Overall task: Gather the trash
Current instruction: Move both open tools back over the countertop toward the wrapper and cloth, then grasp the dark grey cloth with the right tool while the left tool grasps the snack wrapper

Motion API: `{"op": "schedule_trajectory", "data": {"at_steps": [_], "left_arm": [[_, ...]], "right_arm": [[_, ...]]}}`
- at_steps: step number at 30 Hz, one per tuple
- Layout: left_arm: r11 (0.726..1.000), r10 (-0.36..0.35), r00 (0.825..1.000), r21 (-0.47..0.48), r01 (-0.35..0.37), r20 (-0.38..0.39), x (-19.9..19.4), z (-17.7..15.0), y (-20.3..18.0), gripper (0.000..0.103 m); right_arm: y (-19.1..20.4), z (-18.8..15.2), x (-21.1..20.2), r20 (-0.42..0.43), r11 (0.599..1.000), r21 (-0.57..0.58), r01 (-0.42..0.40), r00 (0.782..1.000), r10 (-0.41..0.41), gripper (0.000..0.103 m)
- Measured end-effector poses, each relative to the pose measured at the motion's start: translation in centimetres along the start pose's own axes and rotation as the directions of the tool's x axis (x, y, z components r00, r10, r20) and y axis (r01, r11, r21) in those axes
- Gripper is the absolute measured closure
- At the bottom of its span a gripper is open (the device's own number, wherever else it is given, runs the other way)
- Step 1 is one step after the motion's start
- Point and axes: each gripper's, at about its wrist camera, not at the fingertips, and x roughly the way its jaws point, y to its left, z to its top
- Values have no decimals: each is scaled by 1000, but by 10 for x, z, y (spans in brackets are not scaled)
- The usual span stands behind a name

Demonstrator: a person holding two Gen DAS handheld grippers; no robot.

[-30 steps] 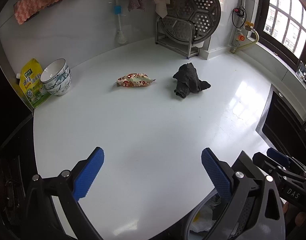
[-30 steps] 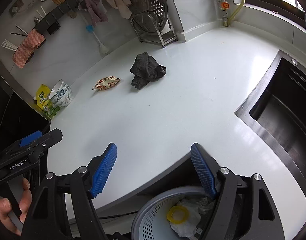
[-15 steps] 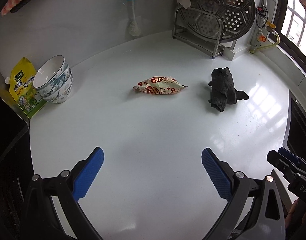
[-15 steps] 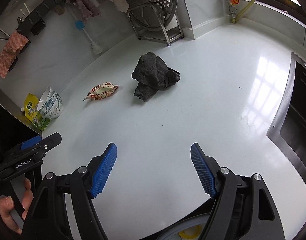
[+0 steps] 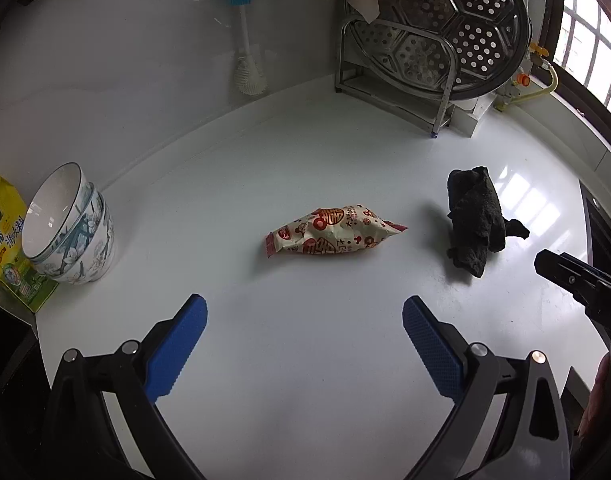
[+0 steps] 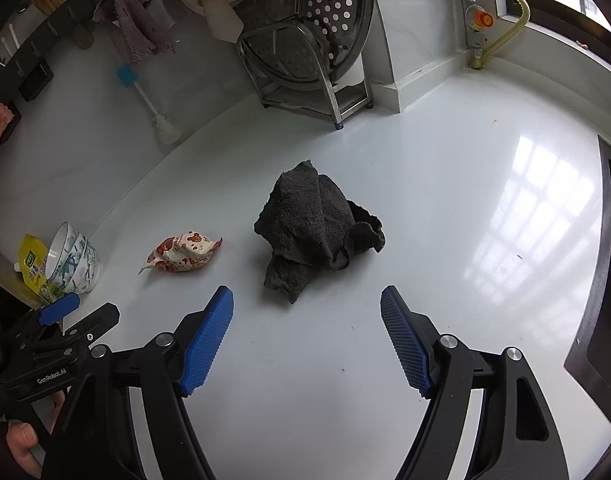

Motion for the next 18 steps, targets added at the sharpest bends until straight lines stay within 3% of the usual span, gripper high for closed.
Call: {"op": "schedule_trajectory", "data": {"at_steps": [18], "left_arm": [[993,-91,993,81,85,71,52,34,-1,7]], "right_arm": [[15,39,64,-19,995,-37,92,996,-93,30]]}}
